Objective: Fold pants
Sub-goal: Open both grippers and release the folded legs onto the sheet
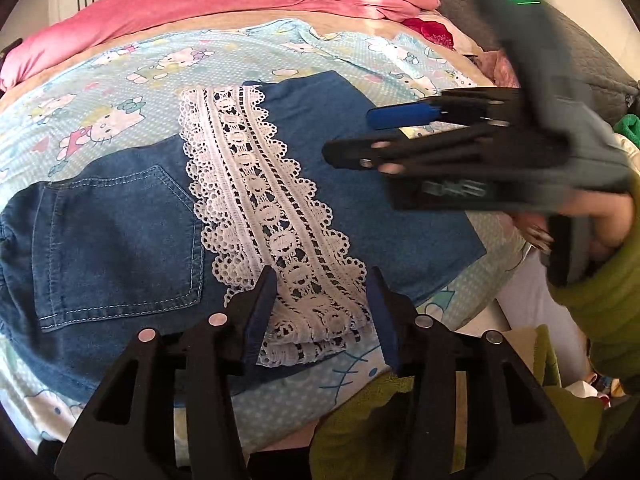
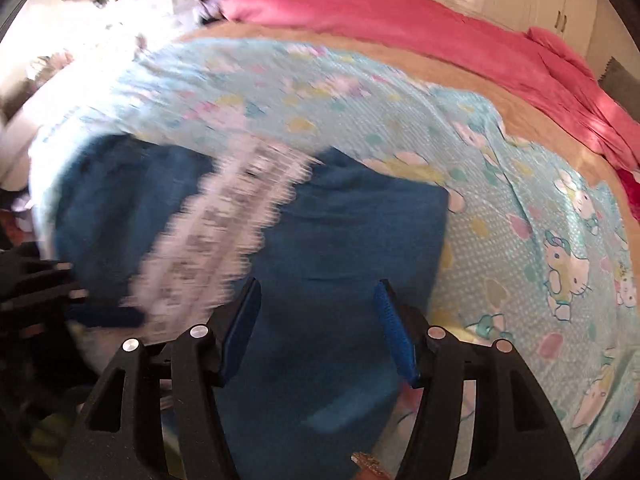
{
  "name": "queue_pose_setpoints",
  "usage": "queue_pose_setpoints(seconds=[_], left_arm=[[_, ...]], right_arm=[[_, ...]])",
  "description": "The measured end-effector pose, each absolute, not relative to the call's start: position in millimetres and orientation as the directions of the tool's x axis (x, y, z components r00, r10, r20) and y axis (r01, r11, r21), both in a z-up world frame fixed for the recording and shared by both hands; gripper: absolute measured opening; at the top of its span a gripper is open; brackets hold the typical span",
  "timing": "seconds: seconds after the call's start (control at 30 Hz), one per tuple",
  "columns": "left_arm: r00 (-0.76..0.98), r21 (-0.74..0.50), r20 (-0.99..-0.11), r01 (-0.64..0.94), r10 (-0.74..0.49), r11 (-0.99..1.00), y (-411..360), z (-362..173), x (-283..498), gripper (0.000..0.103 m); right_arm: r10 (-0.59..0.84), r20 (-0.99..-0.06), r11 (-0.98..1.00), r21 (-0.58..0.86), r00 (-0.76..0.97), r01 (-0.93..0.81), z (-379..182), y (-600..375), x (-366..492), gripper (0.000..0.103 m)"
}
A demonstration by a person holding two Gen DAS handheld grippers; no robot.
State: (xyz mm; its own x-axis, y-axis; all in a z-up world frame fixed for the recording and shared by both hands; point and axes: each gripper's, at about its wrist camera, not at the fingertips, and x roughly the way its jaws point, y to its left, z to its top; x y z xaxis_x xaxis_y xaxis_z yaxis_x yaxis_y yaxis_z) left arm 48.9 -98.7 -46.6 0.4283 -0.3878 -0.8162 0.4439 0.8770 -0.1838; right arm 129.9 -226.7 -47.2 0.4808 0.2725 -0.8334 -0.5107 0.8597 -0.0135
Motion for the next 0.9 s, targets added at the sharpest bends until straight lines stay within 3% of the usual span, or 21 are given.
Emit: queue_pose_setpoints(seconds=[0.63,0.67,0.77,0.9], left_arm=[[0.424,-0.199,-0.813,0.44,-0.398,0.875,-97.3,-46.6,50.3,0.04],[0.426,-0.204,-0.811,0.438,-0.402,0.876,-95.9,-45.6,50.6,0.042],[0.446,-0.208,-0.8,0.421,-0.401,0.883,-89.4,-38.1,49.9,0.058],[0.467,-0.217,-0.787,0.402,-0.403,0.889,-80.8,-30.8,48.3,0.06]], right_arm=[[0.258,-0.829,0.891,0.006,0.496,-0.454,-63.2,-232.9,172.7,0.065],[0.259,-0.823,0.892,0.003,0.506,-0.451,-59.3,-233.4,168.9,0.066],[0.272,-0.798,0.893,0.002,0.537,-0.45,-47.4,-234.3,157.2,0.079],[0.281,-0.771,0.896,-0.003,0.571,-0.444,-31.9,-238.1,146.3,0.084]])
